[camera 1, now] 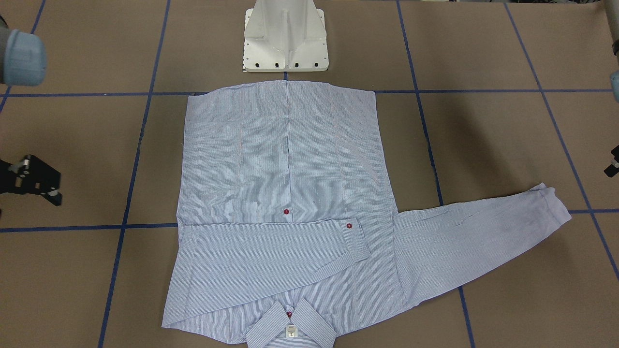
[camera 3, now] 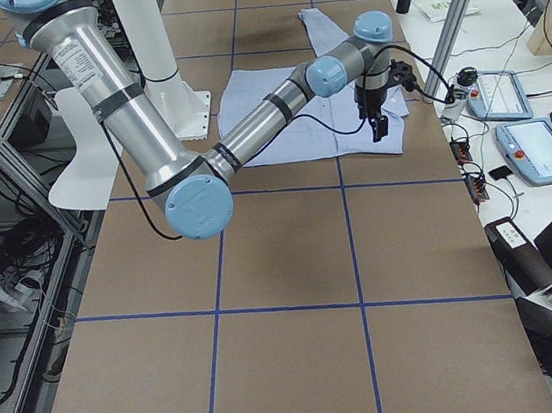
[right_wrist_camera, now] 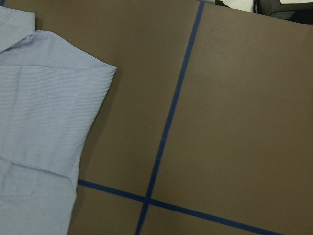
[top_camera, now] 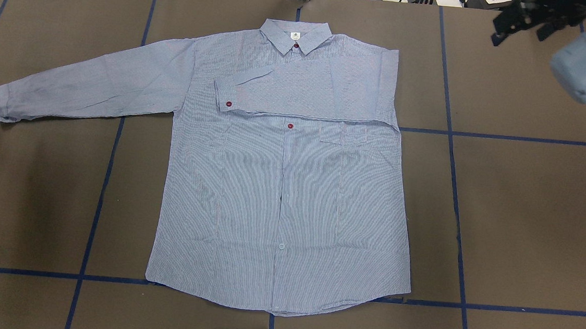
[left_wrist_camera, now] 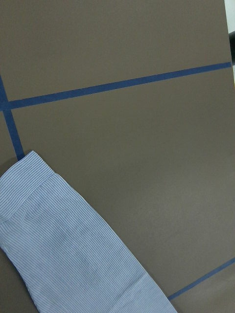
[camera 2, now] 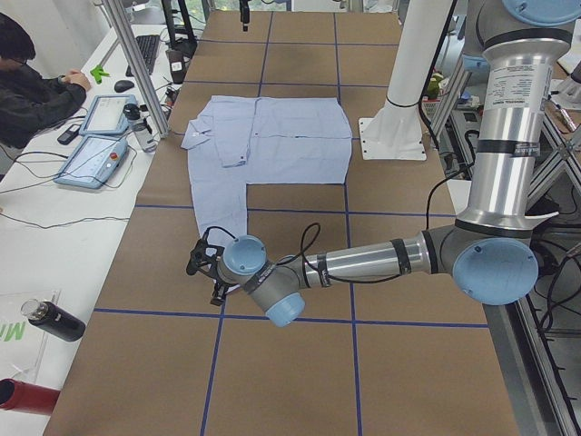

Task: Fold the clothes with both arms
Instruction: 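Raise the right gripper and withdraw it away from the shirt, then lower the left gripper to the cuff of the other sleeve and grasp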

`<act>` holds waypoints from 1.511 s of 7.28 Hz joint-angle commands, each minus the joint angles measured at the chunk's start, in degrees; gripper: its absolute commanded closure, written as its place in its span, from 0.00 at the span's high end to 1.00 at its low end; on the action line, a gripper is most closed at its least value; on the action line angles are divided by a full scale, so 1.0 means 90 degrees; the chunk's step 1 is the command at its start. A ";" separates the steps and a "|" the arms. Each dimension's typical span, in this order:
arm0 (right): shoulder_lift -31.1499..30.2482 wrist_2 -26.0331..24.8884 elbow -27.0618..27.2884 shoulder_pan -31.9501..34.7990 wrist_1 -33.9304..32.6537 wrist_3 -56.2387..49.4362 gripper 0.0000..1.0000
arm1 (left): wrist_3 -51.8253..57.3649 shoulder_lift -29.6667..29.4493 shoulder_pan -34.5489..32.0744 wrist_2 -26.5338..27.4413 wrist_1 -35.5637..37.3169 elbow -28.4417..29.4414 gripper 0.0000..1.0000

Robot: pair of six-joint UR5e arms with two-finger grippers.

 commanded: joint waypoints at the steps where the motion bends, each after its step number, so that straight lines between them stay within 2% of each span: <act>1: -0.1081 0.0459 0.0409 0.0708 0.0024 -0.0904 0.99 | -0.1125 -0.0002 0.0393 0.0078 -0.0755 0.0280 1.00; 3: -0.1387 0.0460 0.0654 0.0778 0.0024 -0.0916 0.99 | -0.2189 -0.0002 0.0988 0.0915 -0.1449 0.0368 1.00; 4: -0.1397 0.0460 0.0654 0.0778 0.0024 -0.0916 0.99 | -0.2359 0.0008 0.1223 0.1189 -0.1480 0.0378 1.00; 9: -0.1397 0.0460 0.0703 0.0778 0.0024 -0.0916 1.00 | -0.2390 -0.0022 0.1889 0.1729 -0.1500 0.0622 0.98; 10: -0.1387 0.0460 0.0703 0.0778 0.0024 -0.0916 1.00 | -0.2390 -0.0022 0.1938 0.1729 -0.1510 0.0671 0.95; 11: -0.1387 0.0460 0.0694 0.0778 0.0024 -0.0916 1.00 | -0.2390 -0.0022 0.1977 0.1729 -0.1529 0.0681 0.88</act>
